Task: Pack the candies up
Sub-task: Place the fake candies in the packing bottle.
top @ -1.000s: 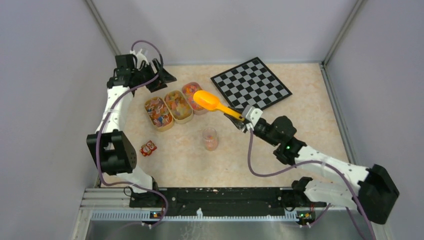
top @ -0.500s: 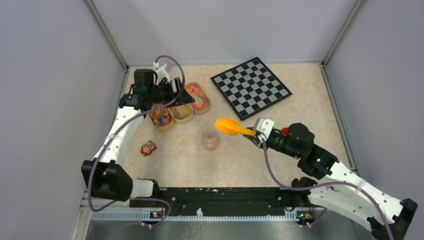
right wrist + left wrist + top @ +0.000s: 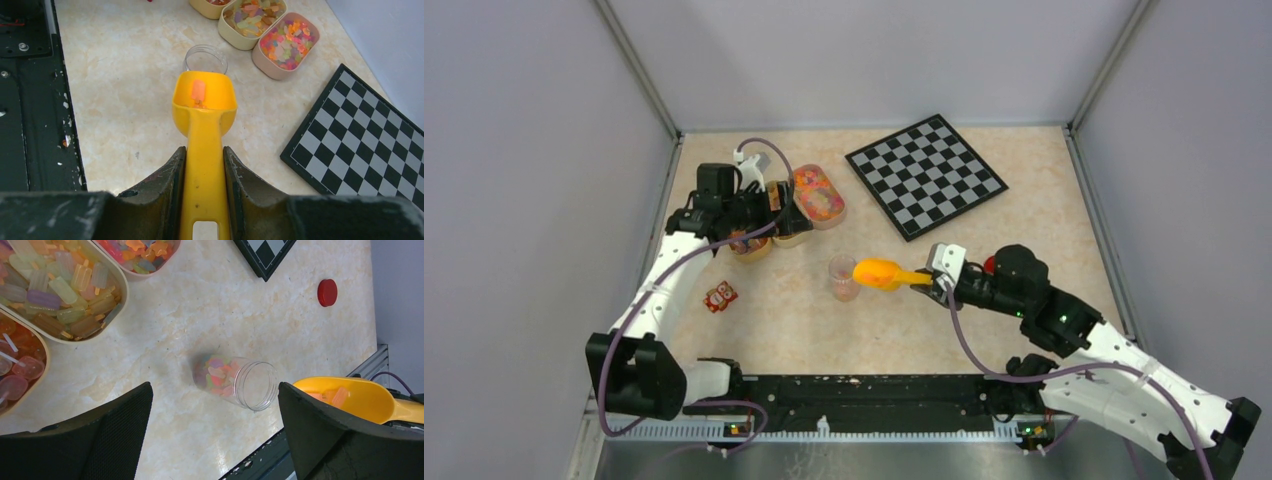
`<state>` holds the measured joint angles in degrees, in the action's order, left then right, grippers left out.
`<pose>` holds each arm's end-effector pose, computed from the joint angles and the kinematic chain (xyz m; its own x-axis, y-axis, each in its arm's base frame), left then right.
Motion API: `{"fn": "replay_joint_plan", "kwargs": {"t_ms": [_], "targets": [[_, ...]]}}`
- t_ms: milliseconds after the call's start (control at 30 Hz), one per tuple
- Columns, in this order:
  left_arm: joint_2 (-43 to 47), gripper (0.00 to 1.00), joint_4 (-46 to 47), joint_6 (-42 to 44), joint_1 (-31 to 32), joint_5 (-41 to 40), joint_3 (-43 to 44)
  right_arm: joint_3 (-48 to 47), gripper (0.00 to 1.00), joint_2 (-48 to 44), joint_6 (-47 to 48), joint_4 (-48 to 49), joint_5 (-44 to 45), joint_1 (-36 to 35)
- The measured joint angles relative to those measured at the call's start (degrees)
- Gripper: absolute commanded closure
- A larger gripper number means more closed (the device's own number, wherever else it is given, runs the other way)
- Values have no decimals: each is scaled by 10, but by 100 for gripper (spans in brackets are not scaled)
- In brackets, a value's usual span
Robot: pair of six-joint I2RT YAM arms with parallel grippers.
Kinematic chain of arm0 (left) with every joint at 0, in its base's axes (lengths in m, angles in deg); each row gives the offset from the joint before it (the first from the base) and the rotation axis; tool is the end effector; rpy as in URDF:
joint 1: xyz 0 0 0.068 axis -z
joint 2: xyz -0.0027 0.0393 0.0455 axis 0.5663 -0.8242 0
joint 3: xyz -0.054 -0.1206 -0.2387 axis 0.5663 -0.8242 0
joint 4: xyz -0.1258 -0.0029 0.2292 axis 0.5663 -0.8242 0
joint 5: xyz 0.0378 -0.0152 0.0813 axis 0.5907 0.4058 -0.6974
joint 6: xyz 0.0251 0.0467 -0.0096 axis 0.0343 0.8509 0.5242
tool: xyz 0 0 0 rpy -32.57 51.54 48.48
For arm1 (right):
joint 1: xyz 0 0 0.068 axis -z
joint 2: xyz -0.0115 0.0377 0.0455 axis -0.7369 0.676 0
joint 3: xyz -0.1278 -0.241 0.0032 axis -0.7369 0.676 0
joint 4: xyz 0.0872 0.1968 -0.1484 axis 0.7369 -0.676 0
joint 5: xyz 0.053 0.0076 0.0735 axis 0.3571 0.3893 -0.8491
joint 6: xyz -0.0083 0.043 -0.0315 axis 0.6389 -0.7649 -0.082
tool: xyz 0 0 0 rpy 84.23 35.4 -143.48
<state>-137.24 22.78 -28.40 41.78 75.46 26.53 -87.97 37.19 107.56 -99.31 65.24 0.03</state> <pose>0.2650 -0.0531 0.3131 -0.7810 -0.1422 -0.6082 0.2917 0.7781 -0.5564 0.1005 0.1240 0.3088 0.1446 -0.3643 -0.9200 -0.8947 0.3489 -0.2788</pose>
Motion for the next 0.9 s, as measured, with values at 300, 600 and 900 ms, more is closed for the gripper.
{"fn": "replay_joint_plan", "kwargs": {"t_ms": [300, 600, 900], "targets": [[16, 1, 13, 0, 0, -3, -35, -28, 100, 39, 8, 0, -11, 0], [19, 1, 24, 0, 0, 3, -62, -54, 100, 75, 13, -4, -12, 0], [24, 1, 35, -6, 0, 4, -82, -55, 100, 92, 14, -14, 0, 0]]}}
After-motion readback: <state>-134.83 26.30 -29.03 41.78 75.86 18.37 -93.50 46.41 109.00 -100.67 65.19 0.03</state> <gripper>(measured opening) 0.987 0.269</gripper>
